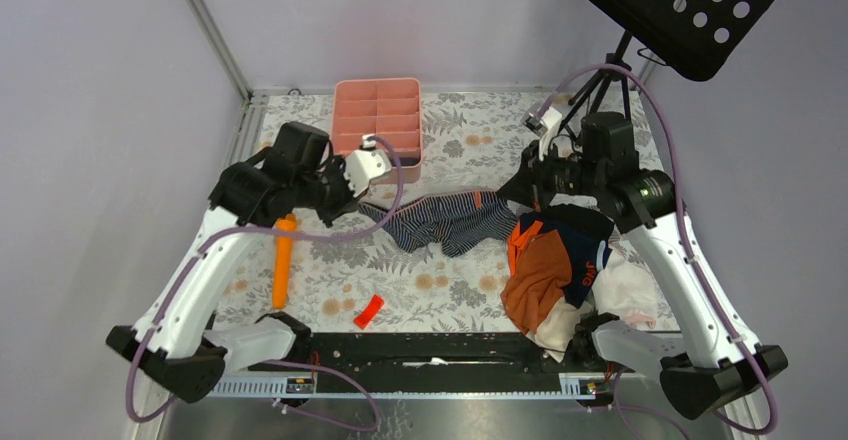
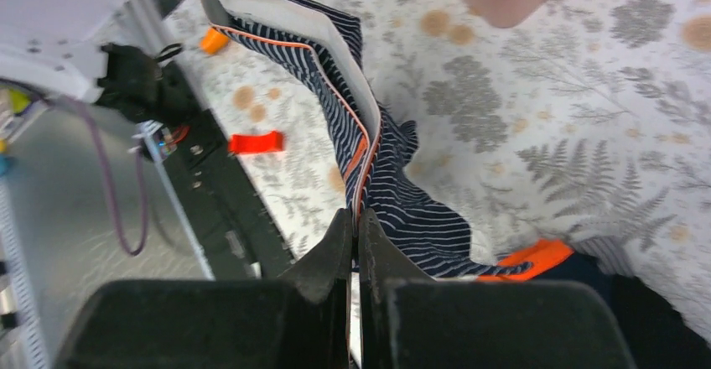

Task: Roll the underwear
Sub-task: Flatten out the underwear at the center of the board.

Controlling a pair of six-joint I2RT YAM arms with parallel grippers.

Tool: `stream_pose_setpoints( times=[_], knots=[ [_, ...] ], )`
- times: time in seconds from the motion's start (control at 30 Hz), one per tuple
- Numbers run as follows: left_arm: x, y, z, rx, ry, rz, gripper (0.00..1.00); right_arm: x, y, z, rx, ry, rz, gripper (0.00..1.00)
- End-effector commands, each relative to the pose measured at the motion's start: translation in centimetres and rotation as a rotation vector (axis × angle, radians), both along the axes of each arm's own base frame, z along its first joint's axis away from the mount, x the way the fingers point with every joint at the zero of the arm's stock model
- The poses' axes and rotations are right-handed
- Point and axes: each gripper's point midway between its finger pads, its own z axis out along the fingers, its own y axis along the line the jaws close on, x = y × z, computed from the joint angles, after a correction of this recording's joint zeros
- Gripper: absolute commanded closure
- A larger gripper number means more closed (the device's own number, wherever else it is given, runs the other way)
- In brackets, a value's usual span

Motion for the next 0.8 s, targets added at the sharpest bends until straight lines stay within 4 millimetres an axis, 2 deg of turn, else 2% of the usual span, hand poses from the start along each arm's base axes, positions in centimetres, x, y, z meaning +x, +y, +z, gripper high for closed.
stream_pose_setpoints(
  times=[0.0,0.17,0.2,0.27,0.33,0.43,0.5,0.57,0.6,0.63,0.67,0.7,0.73,0.77],
  knots=[
    [-4.1,-0.1,1.6,-0.054,0.008,-0.115,1.00,-5.5,0.6,1.6,0.105,0.085,0.135,1.00],
    [-7.5,-0.3,3.4,-0.122,0.035,-0.209,1.00,-8.4,0.5,3.7,0.153,0.078,0.205,1.00],
    [-7.8,-0.2,3.4,-0.125,0.045,-0.208,1.00,-8.5,0.5,3.8,0.155,0.087,0.207,1.00],
    [-7.1,0.0,2.5,-0.104,0.078,-0.141,1.00,-7.9,0.6,3.5,0.153,0.129,0.173,1.00],
    [-4.8,0.4,0.6,-0.060,0.120,-0.004,1.00,-5.9,0.5,1.9,0.145,0.225,0.055,1.00],
    [-0.3,0.7,-4.0,-0.007,0.173,0.156,1.00,-1.7,0.6,-1.6,0.166,0.347,-0.068,1.00],
    [3.4,0.6,-7.6,0.022,0.171,0.245,1.00,2.1,0.6,-4.3,0.153,0.359,-0.168,1.00],
    [8.1,0.7,-10.0,0.041,0.099,0.350,1.00,6.7,0.5,-7.2,0.120,0.312,-0.270,1.00],
    [10.8,1.4,-11.3,0.080,0.047,0.433,1.00,9.4,0.0,-8.6,0.086,0.284,-0.349,0.99],
    [13.1,2.2,-12.5,0.116,0.020,0.509,0.91,12.3,-0.6,-10.2,0.047,0.271,-0.432,0.90],
    [15.2,2.9,-13.7,0.148,0.031,0.572,0.71,14.8,-1.2,-11.8,0.008,0.278,-0.498,0.79],
    [16.8,3.6,-14.6,0.171,0.050,0.635,0.58,16.9,-1.9,-13.2,-0.024,0.294,-0.555,0.71],
    [18.3,4.3,-15.5,0.189,0.065,0.715,0.31,18.8,-2.9,-14.1,-0.046,0.299,-0.618,0.64],
    [19.3,4.7,-15.7,0.178,0.073,0.769,0.15,20.3,-3.9,-14.6,-0.061,0.299,-0.676,0.58]
  ],
)
